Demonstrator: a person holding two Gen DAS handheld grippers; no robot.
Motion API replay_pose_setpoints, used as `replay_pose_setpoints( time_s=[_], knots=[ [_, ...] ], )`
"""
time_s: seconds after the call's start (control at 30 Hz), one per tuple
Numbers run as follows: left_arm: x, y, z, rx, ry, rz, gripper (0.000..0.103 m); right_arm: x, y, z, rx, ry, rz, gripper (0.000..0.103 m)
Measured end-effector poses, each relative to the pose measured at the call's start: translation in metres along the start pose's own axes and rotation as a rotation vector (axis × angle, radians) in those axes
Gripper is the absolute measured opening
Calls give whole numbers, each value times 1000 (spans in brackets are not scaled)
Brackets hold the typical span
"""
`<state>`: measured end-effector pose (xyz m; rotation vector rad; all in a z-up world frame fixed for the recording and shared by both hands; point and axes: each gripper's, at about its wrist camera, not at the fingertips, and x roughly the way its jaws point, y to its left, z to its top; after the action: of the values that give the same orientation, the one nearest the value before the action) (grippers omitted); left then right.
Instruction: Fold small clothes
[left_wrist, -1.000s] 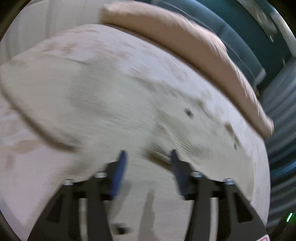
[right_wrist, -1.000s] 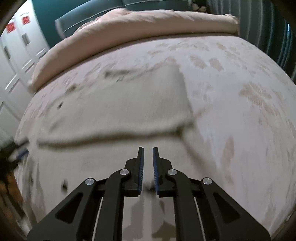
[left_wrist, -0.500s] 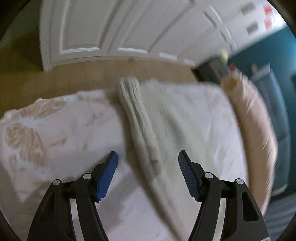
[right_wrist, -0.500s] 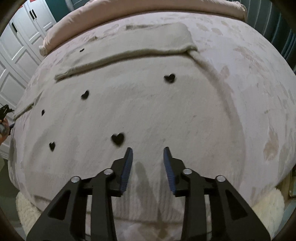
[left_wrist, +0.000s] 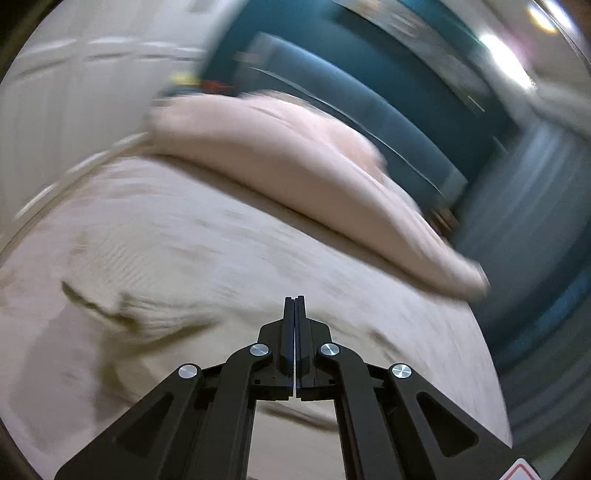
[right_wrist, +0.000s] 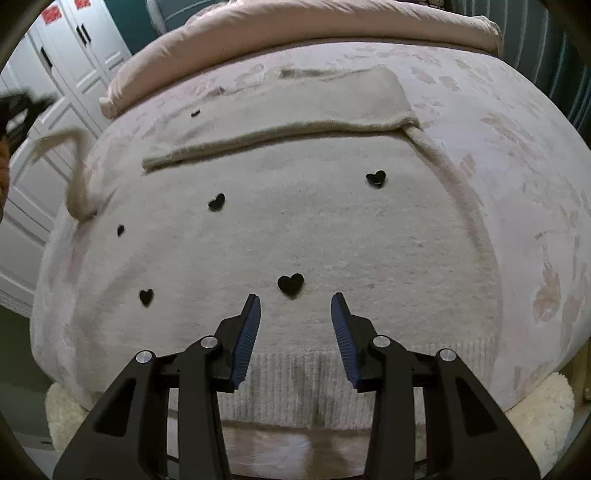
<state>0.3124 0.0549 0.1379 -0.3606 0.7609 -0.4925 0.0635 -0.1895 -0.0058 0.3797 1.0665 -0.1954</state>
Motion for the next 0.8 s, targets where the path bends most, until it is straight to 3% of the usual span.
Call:
replay_pose_setpoints(
  time_s=[0.07, 0.13, 0.17, 0.27, 0.37, 0.53, 0.63, 0.8],
  knots=[
    [28, -64, -45, 65, 92, -48, 0, -5, -6, -2, 17, -12, 10, 42],
    [64, -108, -102, 118, 200, 1, 12, -8, -19, -4, 33, -21, -3, 46],
    [73, -117, -123, 132, 235, 26, 20, -9, -25, -5, 43, -19, -6, 46],
    [97, -120, -182, 158, 341, 118, 23, -14, -48, -5, 80, -20, -6, 46],
    [93, -93, -207, 172, 373, 230, 31, -13, -62, 0, 87, -29, -14, 48],
    [75, -27, -210, 127, 388, 356, 35, 3, -57, 18, 63, -37, 5, 49],
    [68, -1, -213, 114, 393, 415, 35, 14, -31, 40, 16, -36, 48, 49],
    [29, 53, -211, 23, 381, 473, 35, 39, 48, 103, -136, -52, 145, 53]
  ],
)
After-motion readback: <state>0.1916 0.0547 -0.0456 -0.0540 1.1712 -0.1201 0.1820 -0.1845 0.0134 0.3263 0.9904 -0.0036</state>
